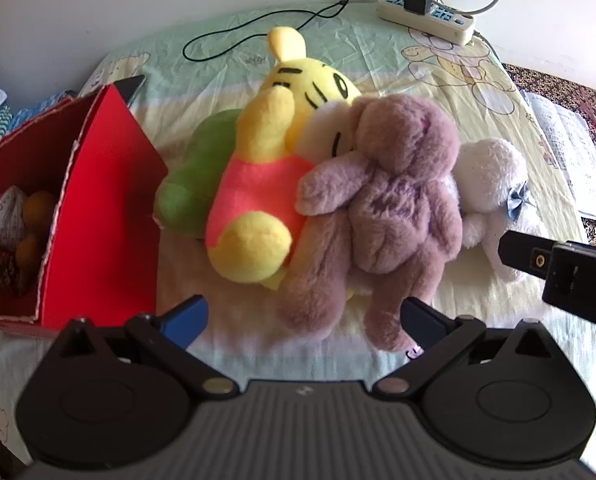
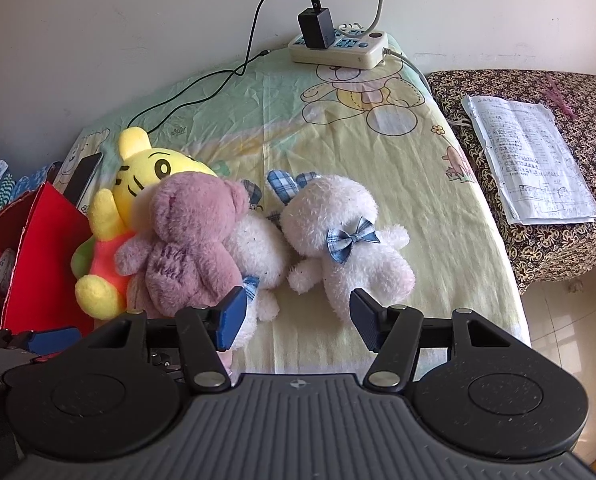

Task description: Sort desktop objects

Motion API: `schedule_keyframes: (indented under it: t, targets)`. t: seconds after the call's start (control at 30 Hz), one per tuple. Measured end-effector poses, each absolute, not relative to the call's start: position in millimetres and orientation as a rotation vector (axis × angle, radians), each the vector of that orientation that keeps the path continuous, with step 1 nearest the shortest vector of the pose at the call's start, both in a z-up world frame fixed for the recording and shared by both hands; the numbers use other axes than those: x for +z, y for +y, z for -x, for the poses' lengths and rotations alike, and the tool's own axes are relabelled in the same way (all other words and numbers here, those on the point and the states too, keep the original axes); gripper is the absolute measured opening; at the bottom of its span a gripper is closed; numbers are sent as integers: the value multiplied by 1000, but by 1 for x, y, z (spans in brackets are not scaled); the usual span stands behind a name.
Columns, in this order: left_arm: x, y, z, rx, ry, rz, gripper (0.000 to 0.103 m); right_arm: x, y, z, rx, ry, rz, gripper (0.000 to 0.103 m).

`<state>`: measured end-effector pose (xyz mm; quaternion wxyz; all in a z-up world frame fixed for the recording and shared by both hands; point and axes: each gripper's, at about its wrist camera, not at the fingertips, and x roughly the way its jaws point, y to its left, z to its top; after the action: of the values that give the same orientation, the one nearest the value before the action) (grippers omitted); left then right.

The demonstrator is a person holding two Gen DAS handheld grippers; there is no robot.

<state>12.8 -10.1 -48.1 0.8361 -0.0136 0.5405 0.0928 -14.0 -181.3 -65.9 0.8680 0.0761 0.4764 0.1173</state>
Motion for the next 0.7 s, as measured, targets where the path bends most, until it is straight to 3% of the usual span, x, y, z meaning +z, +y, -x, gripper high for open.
schedule_keyframes:
  t: [0.4,0.57,0.7]
  targets:
    - [-36,-8,-4,43,1090,-37,102,-62,-194,-4,309,989,-206,61]
    - [-35,-2,-18,-20,1088,60,93,-68,-210,-15,339,992,-257,61]
    - [-36,-10,-35,-36,1034,56,94,-74,-209,-23,428,1008,-349,62]
